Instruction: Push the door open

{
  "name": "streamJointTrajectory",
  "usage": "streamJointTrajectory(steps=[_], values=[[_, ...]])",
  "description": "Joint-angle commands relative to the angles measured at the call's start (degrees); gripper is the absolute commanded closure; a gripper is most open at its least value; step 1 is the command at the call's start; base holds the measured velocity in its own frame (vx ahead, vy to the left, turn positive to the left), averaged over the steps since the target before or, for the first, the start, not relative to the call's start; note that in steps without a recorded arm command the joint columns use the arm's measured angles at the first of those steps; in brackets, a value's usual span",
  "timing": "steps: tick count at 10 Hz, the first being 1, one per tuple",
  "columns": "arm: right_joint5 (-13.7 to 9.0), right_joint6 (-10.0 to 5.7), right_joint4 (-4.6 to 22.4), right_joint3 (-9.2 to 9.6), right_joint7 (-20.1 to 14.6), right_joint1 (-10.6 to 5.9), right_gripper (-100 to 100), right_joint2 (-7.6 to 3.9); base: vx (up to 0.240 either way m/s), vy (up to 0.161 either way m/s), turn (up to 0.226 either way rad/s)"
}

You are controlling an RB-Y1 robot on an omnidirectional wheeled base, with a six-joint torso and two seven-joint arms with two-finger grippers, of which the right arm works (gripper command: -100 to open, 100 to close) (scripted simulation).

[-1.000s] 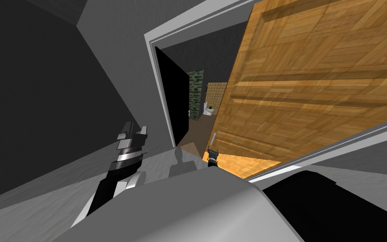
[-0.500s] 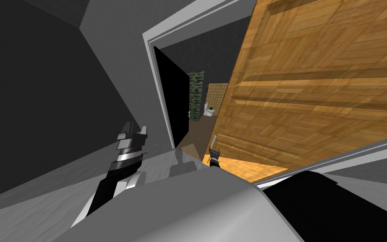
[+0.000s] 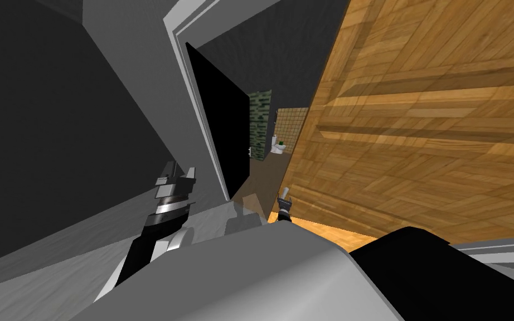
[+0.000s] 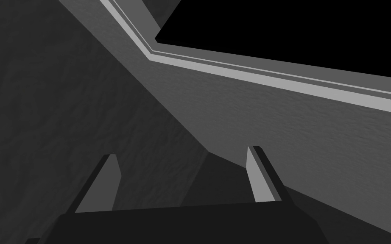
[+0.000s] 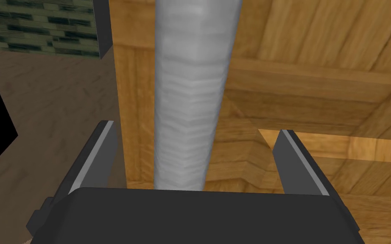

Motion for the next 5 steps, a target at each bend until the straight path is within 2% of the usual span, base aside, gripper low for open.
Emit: streamJointTrajectory(steps=[1,2,5], values=[[0.0,0.00,0.0,0.00,0.0,0.00,-100,0.00,0.079,-0.046,0.013],[0.0,0.00,0.0,0.00,0.0,0.00,100,0.00,-0.010,0.006,-0.007],[0.0,0.00,0.0,0.00,0.0,0.00,100,0.00,-0.011,0.011,0.007]])
